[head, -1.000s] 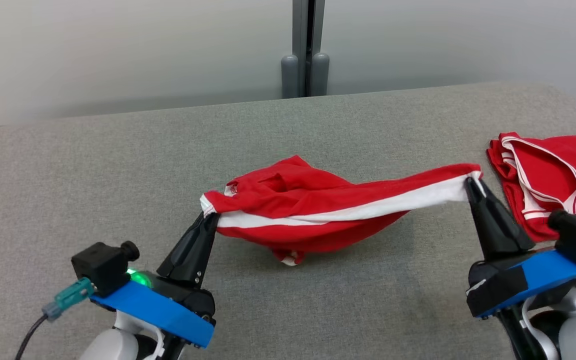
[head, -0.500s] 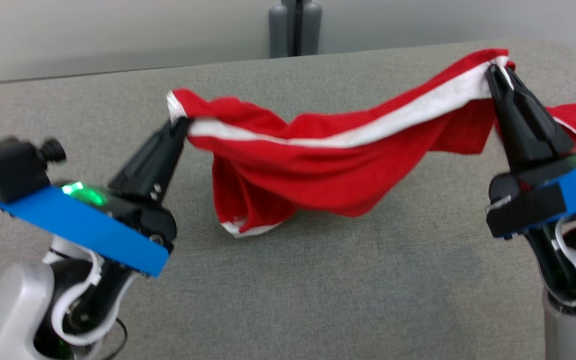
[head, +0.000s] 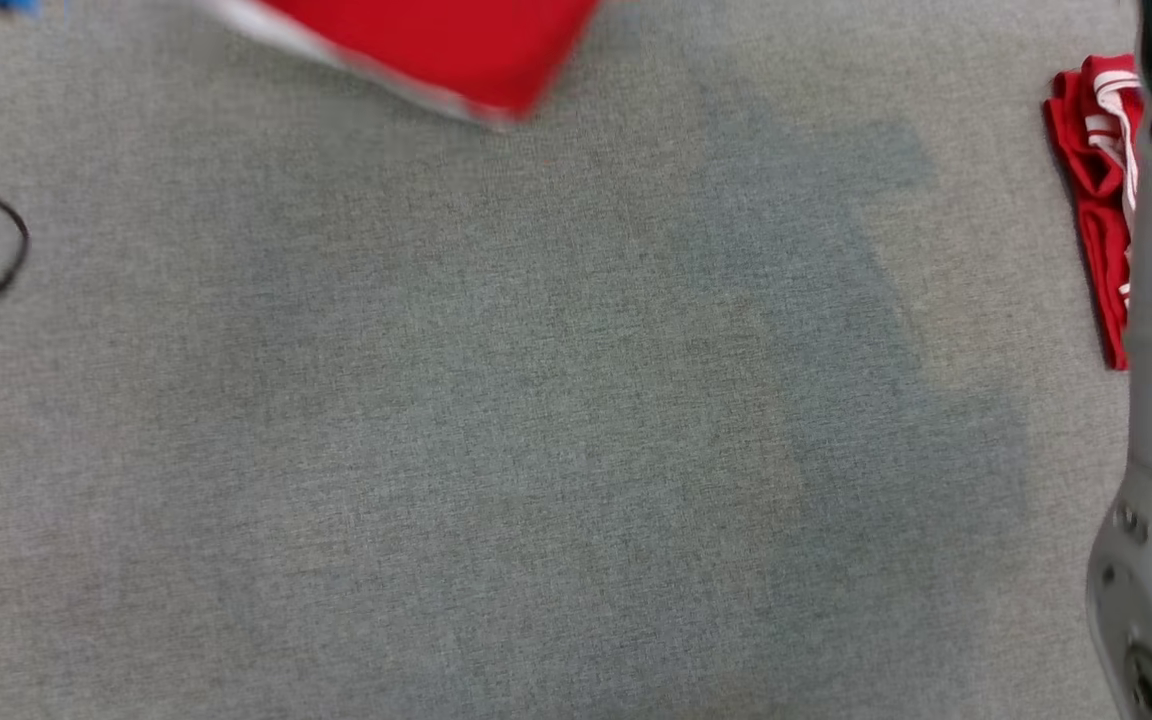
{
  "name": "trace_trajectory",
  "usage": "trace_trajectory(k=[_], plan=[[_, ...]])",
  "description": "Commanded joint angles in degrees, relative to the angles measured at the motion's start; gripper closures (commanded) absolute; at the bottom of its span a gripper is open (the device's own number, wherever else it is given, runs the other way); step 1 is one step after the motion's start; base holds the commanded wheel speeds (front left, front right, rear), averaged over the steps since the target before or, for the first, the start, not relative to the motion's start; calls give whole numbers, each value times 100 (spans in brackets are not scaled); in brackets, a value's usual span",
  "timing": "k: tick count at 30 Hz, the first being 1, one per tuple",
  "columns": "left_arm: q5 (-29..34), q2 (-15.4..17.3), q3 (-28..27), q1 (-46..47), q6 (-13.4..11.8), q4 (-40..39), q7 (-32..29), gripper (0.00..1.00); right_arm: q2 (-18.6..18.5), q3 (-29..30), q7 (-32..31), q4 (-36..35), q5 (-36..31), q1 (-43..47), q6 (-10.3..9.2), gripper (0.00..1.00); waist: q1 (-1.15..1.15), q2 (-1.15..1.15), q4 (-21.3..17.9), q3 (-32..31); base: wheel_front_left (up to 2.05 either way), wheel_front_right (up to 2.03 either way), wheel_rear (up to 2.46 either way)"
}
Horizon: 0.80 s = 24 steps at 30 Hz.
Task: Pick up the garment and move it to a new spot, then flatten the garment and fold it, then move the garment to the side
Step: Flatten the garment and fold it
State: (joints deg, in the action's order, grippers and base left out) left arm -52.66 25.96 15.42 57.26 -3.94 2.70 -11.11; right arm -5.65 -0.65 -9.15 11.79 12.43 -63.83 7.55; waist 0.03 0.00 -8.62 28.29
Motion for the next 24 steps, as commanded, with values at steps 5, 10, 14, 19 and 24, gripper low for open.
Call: trace_trajectory(k=[5, 10, 14, 19, 24], plan=[[324, -292, -201, 1046, 336, 825, 1081, 100, 79, 301, 1264, 759, -404, -1044, -14, 100, -3, 0, -46, 92, 0, 0, 0], [445, -465, 49, 855, 804, 1210, 1615, 100, 117, 232, 1719, 1343, -560, -821, -12, 100, -3, 0, -53, 78, 0, 0, 0], [541, -547, 352, 206, 1006, 1496, 2077, 100, 108, -11, 1816, 1836, -409, -80, -11, 100, -3, 0, -42, 93, 0, 0, 0], [635, -656, 735, -738, 1109, 1837, 2452, 100, -12, -314, 1827, 2374, -128, 868, -11, 100, -3, 0, -6, 44, 0, 0, 0], [785, -636, 1410, -1941, 1154, 1969, 2618, 100, -317, -682, 1578, 2726, 362, 1791, -10, 100, -3, 0, 75, -248, 0, 0, 0]])
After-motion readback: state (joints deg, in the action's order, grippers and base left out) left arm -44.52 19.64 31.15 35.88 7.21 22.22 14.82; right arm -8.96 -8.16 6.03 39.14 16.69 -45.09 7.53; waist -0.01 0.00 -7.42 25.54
